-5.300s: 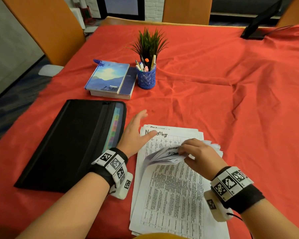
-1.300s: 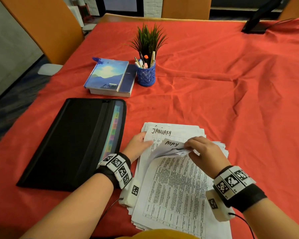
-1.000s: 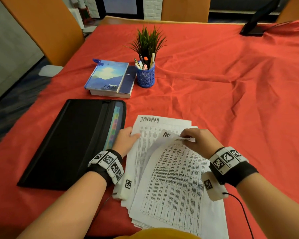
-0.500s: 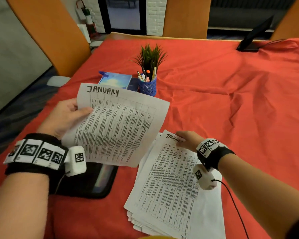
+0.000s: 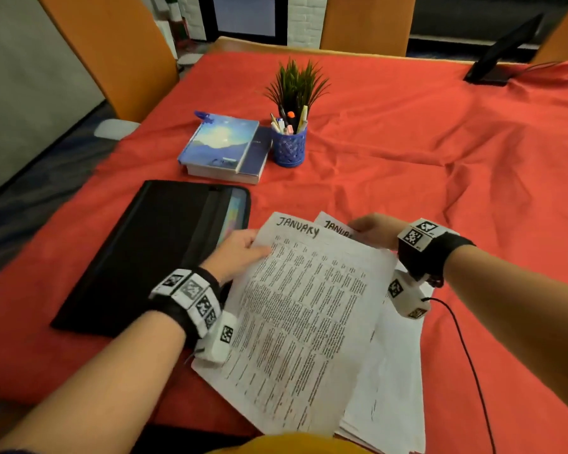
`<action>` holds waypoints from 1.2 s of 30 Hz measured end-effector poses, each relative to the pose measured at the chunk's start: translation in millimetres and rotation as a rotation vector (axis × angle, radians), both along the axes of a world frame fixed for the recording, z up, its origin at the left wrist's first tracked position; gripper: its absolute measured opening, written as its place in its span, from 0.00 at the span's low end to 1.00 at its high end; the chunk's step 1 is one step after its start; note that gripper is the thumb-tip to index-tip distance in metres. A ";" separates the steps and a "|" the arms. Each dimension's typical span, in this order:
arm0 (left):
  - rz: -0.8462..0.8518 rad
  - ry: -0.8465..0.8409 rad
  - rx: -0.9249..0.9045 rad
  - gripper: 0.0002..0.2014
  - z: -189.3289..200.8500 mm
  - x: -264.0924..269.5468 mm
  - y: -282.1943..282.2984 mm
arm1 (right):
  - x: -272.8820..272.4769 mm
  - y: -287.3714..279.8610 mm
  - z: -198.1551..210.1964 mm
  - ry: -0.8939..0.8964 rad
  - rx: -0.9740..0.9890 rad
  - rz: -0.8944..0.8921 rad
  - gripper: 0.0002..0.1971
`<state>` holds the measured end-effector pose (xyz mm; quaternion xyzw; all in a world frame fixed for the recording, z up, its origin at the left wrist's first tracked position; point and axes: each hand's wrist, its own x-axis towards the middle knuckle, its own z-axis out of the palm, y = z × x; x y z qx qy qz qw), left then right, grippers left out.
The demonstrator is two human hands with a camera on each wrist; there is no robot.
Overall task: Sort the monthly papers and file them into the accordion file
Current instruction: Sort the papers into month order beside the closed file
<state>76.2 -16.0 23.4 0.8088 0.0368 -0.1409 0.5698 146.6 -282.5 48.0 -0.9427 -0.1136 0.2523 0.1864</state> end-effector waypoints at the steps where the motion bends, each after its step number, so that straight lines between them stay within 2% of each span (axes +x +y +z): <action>1: 0.033 -0.027 0.000 0.08 -12.1 1.1 -9.7 | 2.2 0.0 1.9 0.022 -0.017 0.001 0.14; 4: 0.158 -0.073 0.071 0.03 -30.9 4.9 -31.4 | 9.3 2.6 5.4 0.064 -0.035 -0.004 0.14; 5: 0.189 -0.068 0.081 0.04 -36.2 7.5 -36.2 | 10.8 3.7 5.6 0.069 -0.028 -0.020 0.15; 9: 0.282 -0.026 0.110 0.03 -43.1 11.6 -56.5 | 10.8 7.1 11.4 0.164 0.043 -0.147 0.30; 10: 0.301 -0.019 0.108 0.04 -44.2 10.3 -61.4 | 9.5 9.9 13.5 0.190 0.039 -0.118 0.31; 12: 0.336 0.000 0.090 0.09 -43.9 4.3 -70.2 | 5.0 17.3 14.2 0.202 -0.029 0.047 0.26; 14: 0.345 0.032 0.027 0.14 -44.5 -0.9 -74.1 | -0.9 24.7 11.7 0.125 -0.096 0.166 0.18; 16: 0.299 0.081 -0.061 0.16 -45.8 -3.8 -71.9 | -6.8 27.3 10.0 0.043 -0.109 0.191 0.14; 19: 0.214 0.132 -0.173 0.11 -44.5 -9.2 -65.1 | -16.7 24.9 11.3 -0.016 -0.088 0.194 0.17; 22: 0.221 0.109 -0.250 0.11 -45.2 -18.2 -64.6 | -29.4 20.0 9.5 -0.066 -0.043 0.188 0.22; 25: 0.241 0.117 -0.283 0.12 -48.2 -25.5 -65.8 | -42.5 15.3 -1.6 -0.147 -0.024 0.173 0.17; 28: 0.168 0.159 -0.285 0.13 -48.7 -27.4 -66.3 | -51.8 12.5 -16.8 -0.237 -0.009 0.134 0.10; 32: 0.083 0.205 -0.360 0.15 -41.9 -21.1 -59.1 | -63.0 5.3 -30.2 -0.300 0.066 0.129 0.14; 36: 0.169 0.297 -0.423 0.14 -39.4 -9.1 -51.8 | -80.5 -0.7 -39.2 -0.498 0.223 0.147 0.14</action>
